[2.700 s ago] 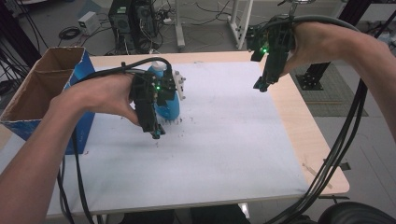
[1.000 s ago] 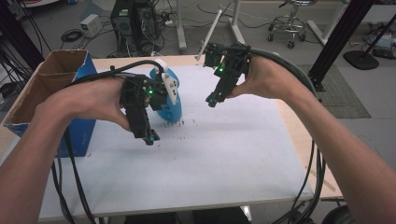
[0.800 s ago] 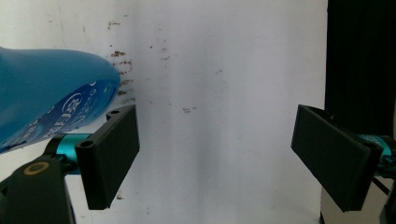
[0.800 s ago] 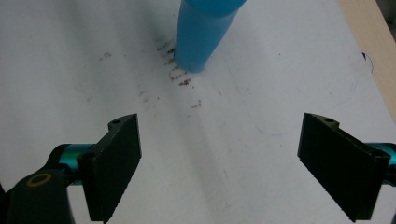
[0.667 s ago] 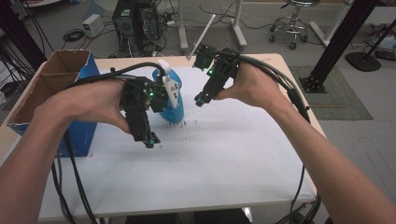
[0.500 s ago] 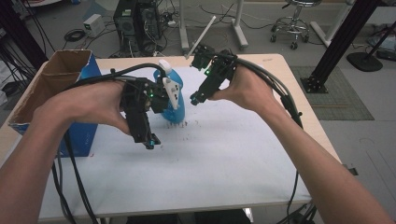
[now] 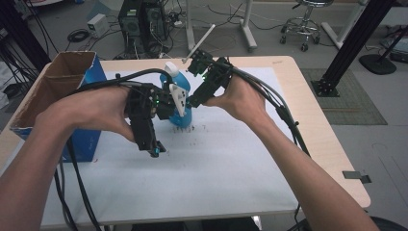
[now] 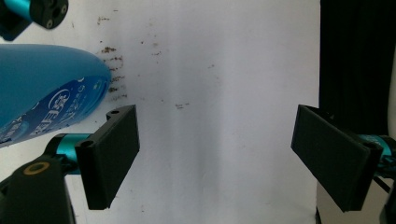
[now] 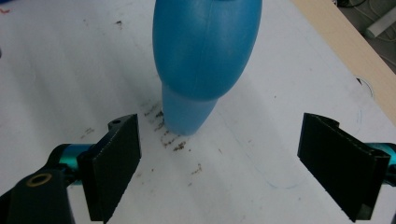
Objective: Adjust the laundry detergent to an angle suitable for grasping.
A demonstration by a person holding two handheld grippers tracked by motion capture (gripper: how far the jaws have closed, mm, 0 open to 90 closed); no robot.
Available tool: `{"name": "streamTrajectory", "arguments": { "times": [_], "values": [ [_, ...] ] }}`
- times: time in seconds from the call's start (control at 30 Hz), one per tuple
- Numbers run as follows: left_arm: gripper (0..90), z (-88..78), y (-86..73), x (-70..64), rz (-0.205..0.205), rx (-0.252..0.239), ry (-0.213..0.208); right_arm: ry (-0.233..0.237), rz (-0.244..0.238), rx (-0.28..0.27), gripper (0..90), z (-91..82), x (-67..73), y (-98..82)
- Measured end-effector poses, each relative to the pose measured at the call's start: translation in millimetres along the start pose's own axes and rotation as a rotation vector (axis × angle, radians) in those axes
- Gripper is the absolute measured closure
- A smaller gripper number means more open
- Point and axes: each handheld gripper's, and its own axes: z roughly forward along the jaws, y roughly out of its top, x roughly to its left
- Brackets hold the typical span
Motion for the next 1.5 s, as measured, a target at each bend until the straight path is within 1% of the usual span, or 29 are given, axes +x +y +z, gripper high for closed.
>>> {"name": "streamTrajectory", "arguments": {
  "times": [0.03,0.13,0.27,0.3,0.5,0.67,0.83,1.07,1.13,1.3,1.5],
  "values": [
    [15.4,0.1,-0.1,0.1,0.001,-0.002,0.003,-0.001,0.002,-0.001,12.6,0.7,-0.1,0.2],
    [15.4,0.2,0.6,0.4,0.001,0.004,-0.001,-0.003,0.027,-0.037,12.6,6.6,0.1,1.5],
    [15.3,0.7,1.8,0.5,0.007,0.007,-0.003,-0.011,0.038,-0.054,12.6,11.4,1.3,2.9],
    [15.4,1.2,2.2,0.1,0.005,0.002,-0.002,-0.010,0.039,-0.057,12.6,12.4,1.2,3.2],
    [15.4,1.2,3.1,-1.0,0.010,0.007,-0.005,-0.013,0.054,-0.068,12.6,21.9,1.7,4.7],
    [15.4,0.8,3.0,-1.4,0.012,0.010,-0.007,-0.017,0.063,-0.076,12.6,25.8,3.0,5.5],
    [15.4,1.3,2.7,-2.4,0.011,0.007,-0.007,-0.033,0.074,-0.098,12.6,29.6,4.7,6.7],
    [15.4,2.5,3.9,-2.9,0.016,0.005,-0.012,-0.019,0.102,-0.126,12.7,35.9,5.0,7.8],
    [15.4,2.8,4.0,-3.1,0.018,0.006,-0.015,-0.025,0.098,-0.133,12.7,37.9,6.2,8.4],
    [15.4,3.2,3.6,-4.2,0.014,0.003,-0.016,-0.034,0.113,-0.146,12.7,43.9,8.2,8.9],
    [15.4,3.1,2.5,-3.9,0.016,0.003,-0.017,-0.031,0.122,-0.162,12.7,45.7,9.1,9.5]
  ]
}}
